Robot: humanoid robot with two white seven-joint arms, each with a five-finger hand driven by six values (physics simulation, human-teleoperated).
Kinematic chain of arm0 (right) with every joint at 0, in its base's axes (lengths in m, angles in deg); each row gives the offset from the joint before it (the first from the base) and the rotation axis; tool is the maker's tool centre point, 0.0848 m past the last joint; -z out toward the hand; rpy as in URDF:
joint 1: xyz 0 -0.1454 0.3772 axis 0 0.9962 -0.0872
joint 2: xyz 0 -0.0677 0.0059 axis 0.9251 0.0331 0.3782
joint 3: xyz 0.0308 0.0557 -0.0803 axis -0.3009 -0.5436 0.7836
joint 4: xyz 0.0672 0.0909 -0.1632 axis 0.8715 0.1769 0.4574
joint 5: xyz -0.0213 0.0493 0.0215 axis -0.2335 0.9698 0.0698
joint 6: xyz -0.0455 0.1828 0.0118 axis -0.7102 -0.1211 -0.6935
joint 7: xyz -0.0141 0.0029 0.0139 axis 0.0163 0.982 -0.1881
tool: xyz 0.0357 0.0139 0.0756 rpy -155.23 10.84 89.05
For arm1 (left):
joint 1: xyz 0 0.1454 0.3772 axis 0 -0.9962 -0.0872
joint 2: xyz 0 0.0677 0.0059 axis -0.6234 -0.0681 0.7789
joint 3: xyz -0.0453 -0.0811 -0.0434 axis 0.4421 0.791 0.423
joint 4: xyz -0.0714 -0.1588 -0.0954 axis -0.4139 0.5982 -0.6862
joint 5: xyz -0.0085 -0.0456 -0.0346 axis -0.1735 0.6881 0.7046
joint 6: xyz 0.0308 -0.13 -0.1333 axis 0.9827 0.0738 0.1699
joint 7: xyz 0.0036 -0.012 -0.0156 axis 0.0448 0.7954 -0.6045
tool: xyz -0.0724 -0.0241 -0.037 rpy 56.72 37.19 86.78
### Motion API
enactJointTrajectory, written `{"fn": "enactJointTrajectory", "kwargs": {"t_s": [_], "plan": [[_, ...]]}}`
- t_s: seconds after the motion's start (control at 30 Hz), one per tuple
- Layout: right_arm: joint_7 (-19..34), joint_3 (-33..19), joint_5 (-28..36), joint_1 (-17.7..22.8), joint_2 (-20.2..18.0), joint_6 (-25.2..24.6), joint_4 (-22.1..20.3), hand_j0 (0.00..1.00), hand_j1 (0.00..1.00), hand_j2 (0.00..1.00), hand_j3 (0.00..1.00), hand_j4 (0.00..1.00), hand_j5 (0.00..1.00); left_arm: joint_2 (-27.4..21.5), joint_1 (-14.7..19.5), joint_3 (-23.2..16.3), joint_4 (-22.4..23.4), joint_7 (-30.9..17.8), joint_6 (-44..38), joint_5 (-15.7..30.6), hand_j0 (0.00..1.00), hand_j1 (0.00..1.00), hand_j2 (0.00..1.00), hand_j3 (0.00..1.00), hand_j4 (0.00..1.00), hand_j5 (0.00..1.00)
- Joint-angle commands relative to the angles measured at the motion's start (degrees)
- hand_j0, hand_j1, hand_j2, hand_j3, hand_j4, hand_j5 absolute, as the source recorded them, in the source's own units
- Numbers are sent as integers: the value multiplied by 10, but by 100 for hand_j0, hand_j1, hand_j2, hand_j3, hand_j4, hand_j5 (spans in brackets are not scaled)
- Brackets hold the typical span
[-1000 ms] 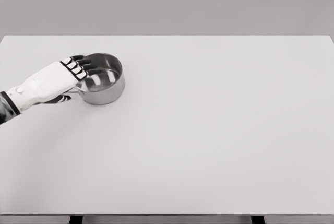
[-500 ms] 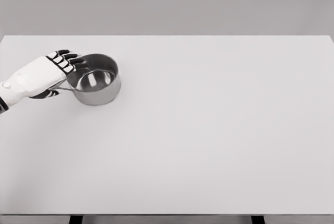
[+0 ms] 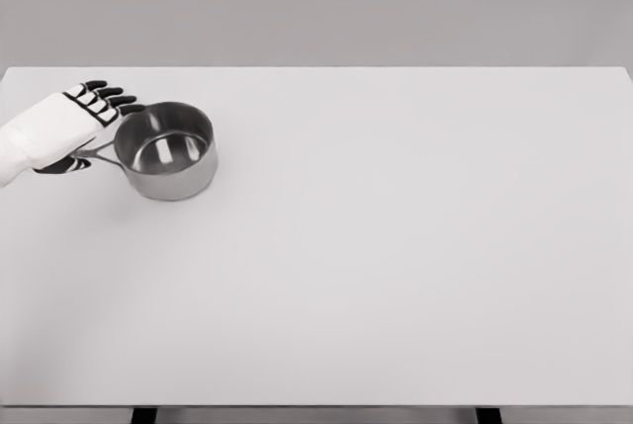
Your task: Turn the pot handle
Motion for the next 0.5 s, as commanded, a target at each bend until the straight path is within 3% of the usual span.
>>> {"fn": "enactJointTrajectory", "kwargs": {"t_s": [0.0, 0.47], "plan": [[0, 0, 0, 0, 0, 0, 0, 100, 100, 100, 100, 100, 100, 1, 0, 1, 7, 0, 0, 3, 100, 100, 100, 100, 100, 100], [0, 0, 0, 1, 0, 0, 0, 100, 100, 100, 100, 100, 100, 6, 20, 0, 34, 0, 0, 1, 100, 100, 100, 100, 100, 100]]}}
